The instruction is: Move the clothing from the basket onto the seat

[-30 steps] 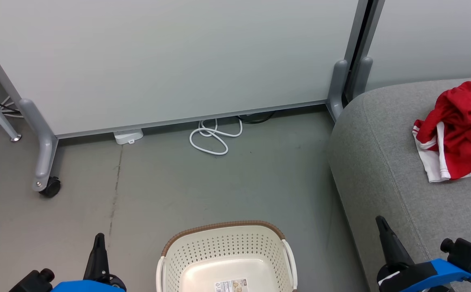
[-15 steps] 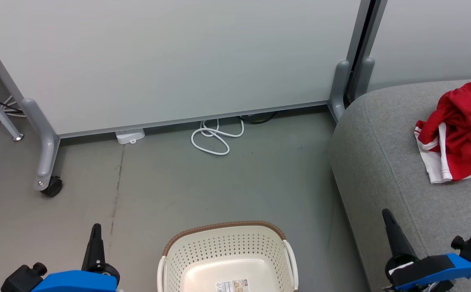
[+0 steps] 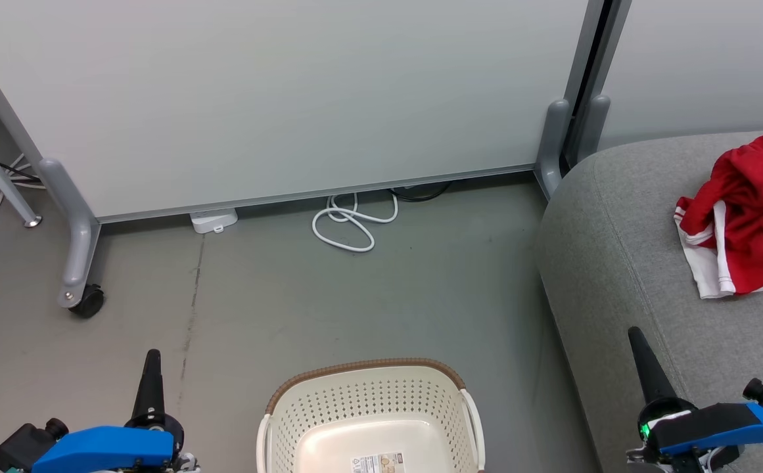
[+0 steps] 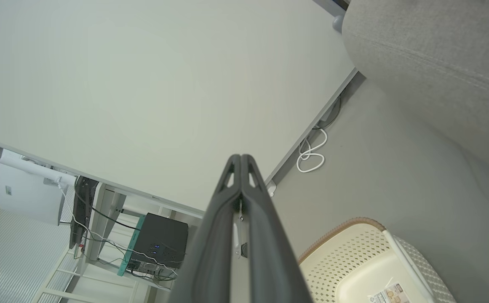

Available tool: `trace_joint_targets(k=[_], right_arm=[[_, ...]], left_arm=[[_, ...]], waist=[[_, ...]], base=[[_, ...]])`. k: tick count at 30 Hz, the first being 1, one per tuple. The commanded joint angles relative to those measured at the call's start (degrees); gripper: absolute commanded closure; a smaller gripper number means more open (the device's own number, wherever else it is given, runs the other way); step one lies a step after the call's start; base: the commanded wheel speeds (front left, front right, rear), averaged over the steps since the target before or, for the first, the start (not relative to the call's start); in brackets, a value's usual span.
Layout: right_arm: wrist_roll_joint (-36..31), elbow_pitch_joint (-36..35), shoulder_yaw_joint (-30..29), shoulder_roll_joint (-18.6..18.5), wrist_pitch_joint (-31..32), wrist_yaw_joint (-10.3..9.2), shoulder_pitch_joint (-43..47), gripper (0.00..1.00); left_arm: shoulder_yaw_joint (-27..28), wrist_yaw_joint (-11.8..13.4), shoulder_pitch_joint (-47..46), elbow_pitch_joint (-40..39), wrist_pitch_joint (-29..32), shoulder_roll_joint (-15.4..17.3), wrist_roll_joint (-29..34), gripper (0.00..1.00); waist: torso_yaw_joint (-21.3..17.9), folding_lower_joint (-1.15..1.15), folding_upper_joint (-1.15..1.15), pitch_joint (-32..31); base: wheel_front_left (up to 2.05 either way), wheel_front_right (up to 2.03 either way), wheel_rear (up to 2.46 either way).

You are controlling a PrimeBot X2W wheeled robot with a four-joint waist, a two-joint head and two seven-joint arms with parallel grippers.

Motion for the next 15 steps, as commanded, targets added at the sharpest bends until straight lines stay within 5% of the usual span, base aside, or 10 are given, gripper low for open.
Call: trace_joint_targets(k=[1, 15], right_arm=[[1.9, -0.4, -0.3, -0.4, 0.3, 0.03, -1.5, 1.0], [9.8, -0.2, -1.2, -0.4, 1.5, 0.03, -2.4, 1.0]], left_arm=[[0.5, -0.1, -1.5, -0.8, 0.4, 0.1, -1.5, 1.0], [1.4, -0.1, -2.6, -1.4, 2.5, -0.1, -8.3, 1.0]], waist=[[0.0, 0.0, 0.0, 0.0], [0.3, 0.0, 0.0, -0.1]], base=[[0.0, 0.0, 0.0], [0.0, 0.0, 0.0]])
